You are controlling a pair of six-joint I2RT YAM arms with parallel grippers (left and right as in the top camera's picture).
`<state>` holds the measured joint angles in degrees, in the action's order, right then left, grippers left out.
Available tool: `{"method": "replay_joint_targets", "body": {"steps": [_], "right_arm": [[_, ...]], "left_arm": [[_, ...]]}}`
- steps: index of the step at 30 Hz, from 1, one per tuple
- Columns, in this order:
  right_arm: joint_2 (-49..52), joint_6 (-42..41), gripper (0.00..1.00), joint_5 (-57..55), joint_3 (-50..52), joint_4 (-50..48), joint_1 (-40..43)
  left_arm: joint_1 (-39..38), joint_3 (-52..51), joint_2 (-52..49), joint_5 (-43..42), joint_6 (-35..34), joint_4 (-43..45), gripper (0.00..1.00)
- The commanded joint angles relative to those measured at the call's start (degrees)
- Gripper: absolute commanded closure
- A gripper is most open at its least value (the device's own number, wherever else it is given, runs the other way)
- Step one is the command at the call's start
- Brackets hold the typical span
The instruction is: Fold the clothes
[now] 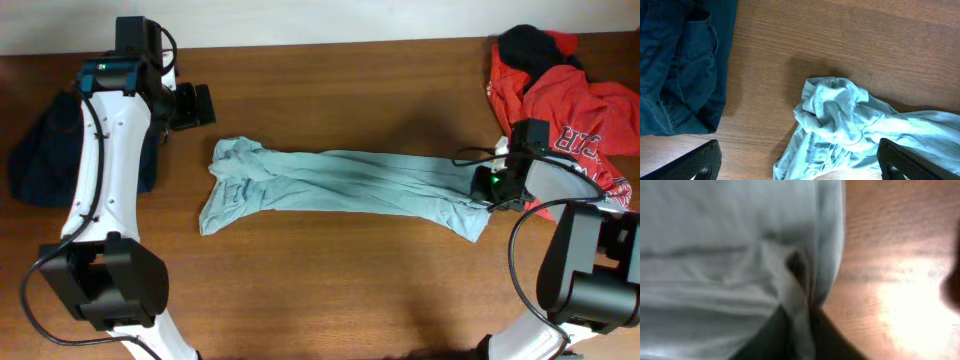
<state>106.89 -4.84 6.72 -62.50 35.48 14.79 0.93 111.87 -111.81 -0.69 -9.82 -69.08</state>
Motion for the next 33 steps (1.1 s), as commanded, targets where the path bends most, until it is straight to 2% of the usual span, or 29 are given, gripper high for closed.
{"method": "replay_joint_targets", "body": {"steps": [1, 7, 16, 23, 28, 33], "right_arm": [[5.03, -1.70, 0.94, -1.40, 3.52, 0.68, -0.48], [4.42, -2.78, 0.96, -0.79, 1.40, 3.69, -0.46], [2.73, -2.49, 0.96, 0.98, -10.34, 14.75, 4.31], [2.73, 2.19, 0.96, 6.25, -16.79, 20.22, 8.66], [2.73, 2.97, 0.96, 6.60, -20.37, 23.82, 6.14], [2.75, 2.89, 0.96, 8.24, -23.85, 26.45, -0.33]], "left_arm": [[-0.02, 0.35, 0.09, -0.44, 0.55, -0.07, 0.01], [-0.02, 0.35, 0.09, -0.42, 0.55, -0.42, 0.01], [-0.02, 0.35, 0.09, -0.44, 0.55, -0.66, 0.01], [-0.02, 0.35, 0.09, -0.44, 0.55, -0.61, 0.01], [-0.02, 0.35, 0.09, -0.46, 0.55, -0.59, 0.01], [-0.02, 0.35, 0.09, -0.44, 0.55, -0.61, 0.01]]}}
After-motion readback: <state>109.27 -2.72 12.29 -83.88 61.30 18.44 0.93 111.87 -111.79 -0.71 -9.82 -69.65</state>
